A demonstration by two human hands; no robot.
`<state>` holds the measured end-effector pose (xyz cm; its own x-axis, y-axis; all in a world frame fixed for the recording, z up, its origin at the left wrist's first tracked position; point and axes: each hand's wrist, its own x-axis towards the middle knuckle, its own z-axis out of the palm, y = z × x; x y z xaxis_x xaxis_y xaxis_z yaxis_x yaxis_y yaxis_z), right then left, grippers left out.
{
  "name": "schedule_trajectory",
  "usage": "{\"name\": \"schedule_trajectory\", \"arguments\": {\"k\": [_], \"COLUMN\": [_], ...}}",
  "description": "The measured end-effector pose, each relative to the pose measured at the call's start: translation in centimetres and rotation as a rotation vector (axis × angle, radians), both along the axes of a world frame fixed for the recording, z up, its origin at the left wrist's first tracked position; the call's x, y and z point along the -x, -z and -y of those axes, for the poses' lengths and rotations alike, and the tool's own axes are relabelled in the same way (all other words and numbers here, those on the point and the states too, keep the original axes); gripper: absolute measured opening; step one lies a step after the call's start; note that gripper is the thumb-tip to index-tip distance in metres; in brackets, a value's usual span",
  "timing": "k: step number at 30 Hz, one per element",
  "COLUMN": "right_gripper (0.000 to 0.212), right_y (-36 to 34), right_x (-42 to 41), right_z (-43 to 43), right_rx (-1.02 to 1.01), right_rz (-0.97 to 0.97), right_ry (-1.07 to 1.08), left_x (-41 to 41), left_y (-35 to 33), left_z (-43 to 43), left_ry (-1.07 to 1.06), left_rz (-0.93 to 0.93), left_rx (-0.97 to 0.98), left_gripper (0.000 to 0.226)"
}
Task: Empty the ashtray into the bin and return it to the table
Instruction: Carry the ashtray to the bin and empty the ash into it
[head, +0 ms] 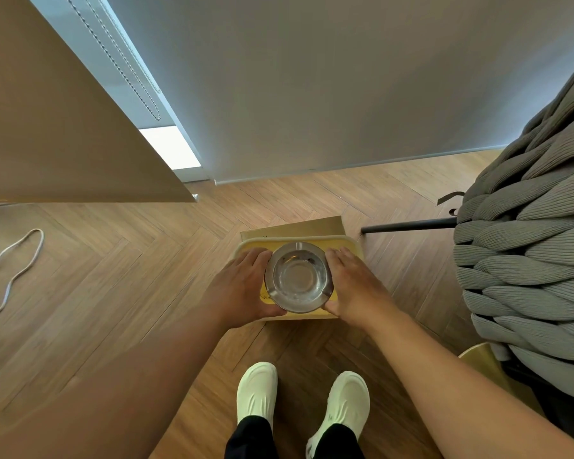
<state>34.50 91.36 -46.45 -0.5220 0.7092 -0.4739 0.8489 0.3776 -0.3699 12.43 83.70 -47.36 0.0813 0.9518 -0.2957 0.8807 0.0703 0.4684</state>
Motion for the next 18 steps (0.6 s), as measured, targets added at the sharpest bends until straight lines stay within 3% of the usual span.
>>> {"name": "schedule_trajectory", "arguments": {"k": [11, 18], "right_gripper": [0.091, 0.094], "right_y": [-1.4, -8.1], "right_x": [0.1, -0.2], "right_z": [0.2, 0.9], "right_rx": [0.016, 0.037], "right_rz": [-0.005, -0.025], "right_ry": [0.025, 0.062], "left_x": [-0.3, -0.3], "left_y": [-1.1, -8.1], "left_z": [0.2, 0.1], "left_ry": [0.01, 0.036], "left_rz": [-0.032, -0.006], "left_rx": [0.013, 0.026], "left_gripper": [0.107, 0.108]}}
